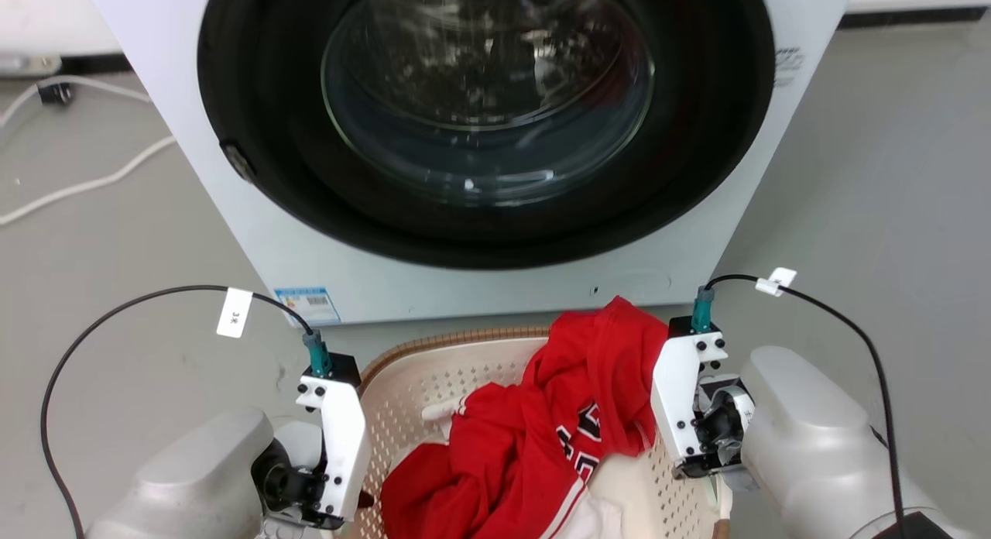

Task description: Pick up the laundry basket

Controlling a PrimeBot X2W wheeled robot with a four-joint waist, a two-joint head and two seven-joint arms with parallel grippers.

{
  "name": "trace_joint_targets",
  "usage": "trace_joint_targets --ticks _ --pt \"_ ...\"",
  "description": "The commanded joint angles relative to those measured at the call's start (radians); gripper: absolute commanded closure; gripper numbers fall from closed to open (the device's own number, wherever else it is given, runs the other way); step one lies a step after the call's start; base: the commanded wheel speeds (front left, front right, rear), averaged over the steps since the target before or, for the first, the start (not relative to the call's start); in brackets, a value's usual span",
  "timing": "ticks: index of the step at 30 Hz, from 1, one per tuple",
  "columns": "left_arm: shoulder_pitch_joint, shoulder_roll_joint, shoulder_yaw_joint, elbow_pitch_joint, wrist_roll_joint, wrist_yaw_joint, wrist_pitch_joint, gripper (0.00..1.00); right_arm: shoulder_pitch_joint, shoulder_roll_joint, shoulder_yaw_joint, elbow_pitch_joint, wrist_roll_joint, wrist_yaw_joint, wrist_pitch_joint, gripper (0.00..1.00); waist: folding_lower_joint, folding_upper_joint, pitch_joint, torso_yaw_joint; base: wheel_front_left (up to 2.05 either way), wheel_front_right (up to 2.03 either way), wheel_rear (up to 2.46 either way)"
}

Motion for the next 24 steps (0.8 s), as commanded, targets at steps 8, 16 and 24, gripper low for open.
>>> trace_joint_targets --ticks 8,16,24 --pt "0.015 0.036 -0.025 0.007 -0.038 -0.003 0.083 1.0 0.014 -0.022 0.052 -0.027 0.035 0.013 0.067 1.0 0.0002 0.0 -0.078 -0.009 0.0 0.0 0.0" --pt "-0.017 0.032 -0.04 -0.005 -0.033 -0.004 0.125 1.0 -0.004 -0.02 0.074 -0.036 0.077 0.013 0.087 1.0 0.0002 0.0 -0.112 -0.007 0.0 0.0 0.0" --pt "-0.015 0.025 -0.046 0.003 -0.043 -0.005 0.131 1.0 -0.014 -0.019 0.09 -0.018 0.097 0.013 0.075 1.0 0.0002 0.0 -0.124 -0.003 0.0 0.0 0.0"
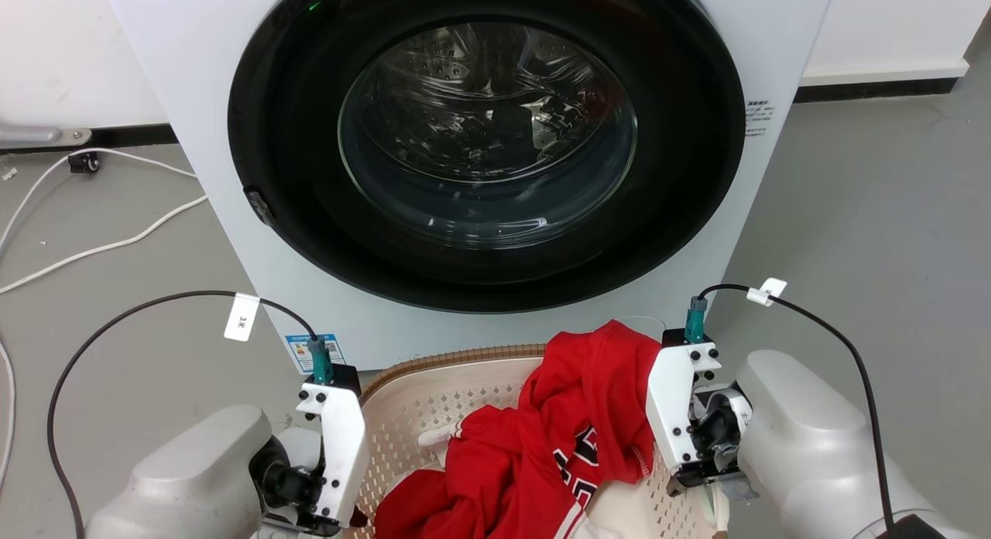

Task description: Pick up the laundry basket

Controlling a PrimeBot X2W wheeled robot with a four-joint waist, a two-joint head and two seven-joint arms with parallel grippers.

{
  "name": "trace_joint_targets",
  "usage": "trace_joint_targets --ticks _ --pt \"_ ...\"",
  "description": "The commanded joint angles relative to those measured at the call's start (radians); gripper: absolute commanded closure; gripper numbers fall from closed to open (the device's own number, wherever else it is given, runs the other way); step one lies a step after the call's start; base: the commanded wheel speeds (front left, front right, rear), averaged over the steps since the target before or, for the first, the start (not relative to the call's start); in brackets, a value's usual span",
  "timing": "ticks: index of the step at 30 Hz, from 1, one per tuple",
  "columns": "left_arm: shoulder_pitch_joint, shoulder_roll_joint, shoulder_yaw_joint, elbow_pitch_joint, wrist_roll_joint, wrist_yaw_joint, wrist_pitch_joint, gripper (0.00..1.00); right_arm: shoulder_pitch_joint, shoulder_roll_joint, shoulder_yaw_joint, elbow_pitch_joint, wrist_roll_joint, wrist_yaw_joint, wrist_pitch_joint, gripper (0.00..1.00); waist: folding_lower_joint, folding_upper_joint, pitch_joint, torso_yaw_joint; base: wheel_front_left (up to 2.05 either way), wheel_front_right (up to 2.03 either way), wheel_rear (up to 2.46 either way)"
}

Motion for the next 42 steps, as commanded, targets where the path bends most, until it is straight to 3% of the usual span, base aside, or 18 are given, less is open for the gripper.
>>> trace_joint_targets --ticks 1,42 --pt "-0.002 0.016 -0.012 0.012 0.009 -0.007 0.014 1.0 -0.021 -0.015 0.016 0.0 -0.002 0.014 -0.005 1.0 0.0001 0.0 -0.002 0.0 0.0 0.0 0.0" --pt "-0.009 0.0 -0.026 0.044 -0.006 -0.007 0.01 1.0 -0.034 -0.015 0.105 0.04 0.091 0.014 -0.042 1.0 0.0001 0.0 -0.017 0.004 0.0 0.0 0.0"
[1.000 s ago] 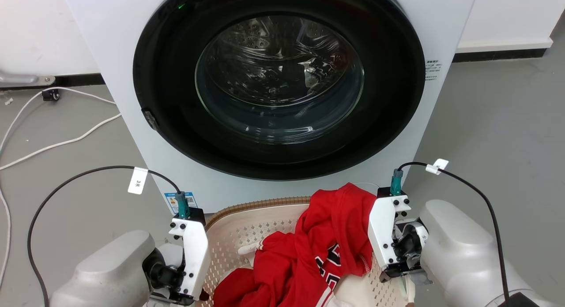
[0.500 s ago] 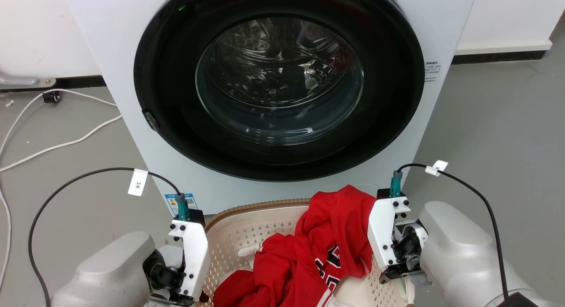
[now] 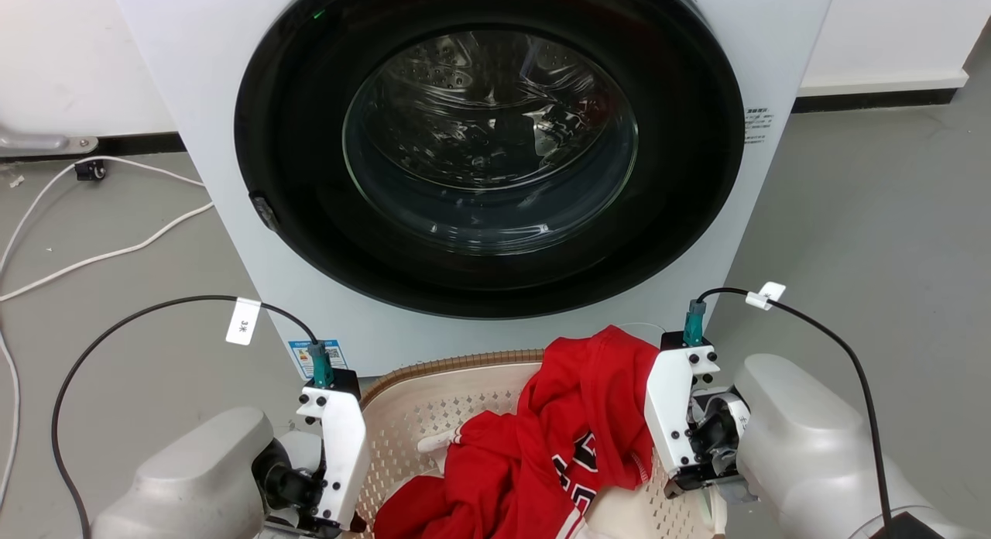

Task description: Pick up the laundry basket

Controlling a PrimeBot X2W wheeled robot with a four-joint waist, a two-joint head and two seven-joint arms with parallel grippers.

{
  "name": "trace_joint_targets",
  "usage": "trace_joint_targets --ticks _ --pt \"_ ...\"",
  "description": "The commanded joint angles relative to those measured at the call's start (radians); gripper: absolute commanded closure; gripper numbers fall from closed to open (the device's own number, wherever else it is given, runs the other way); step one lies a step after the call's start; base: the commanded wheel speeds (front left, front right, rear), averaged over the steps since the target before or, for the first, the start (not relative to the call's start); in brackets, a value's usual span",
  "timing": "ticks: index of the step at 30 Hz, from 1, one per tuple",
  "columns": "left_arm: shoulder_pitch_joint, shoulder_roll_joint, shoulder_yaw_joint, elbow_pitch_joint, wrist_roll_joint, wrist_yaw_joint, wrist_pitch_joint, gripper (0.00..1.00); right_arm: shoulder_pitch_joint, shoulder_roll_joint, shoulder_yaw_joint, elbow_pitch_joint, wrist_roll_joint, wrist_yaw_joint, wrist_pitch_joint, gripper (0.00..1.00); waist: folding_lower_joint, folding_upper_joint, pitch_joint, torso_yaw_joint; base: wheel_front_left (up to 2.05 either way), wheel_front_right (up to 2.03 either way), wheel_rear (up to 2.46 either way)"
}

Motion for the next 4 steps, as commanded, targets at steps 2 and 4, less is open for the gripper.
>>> trace_joint_targets --ticks 2,4 --pt "-0.002 0.014 -0.012 0.008 0.011 -0.007 0.007 1.0 -0.015 -0.015 0.015 0.001 -0.002 0.014 -0.003 1.0 0.0 0.0 -0.001 0.001 0.0 0.0 0.0" --pt "0.0 0.014 -0.012 0.009 0.011 -0.007 0.007 1.0 -0.014 -0.015 0.02 0.002 0.002 0.014 -0.005 1.0 0.0 0.0 -0.003 0.001 0.0 0.0 0.0"
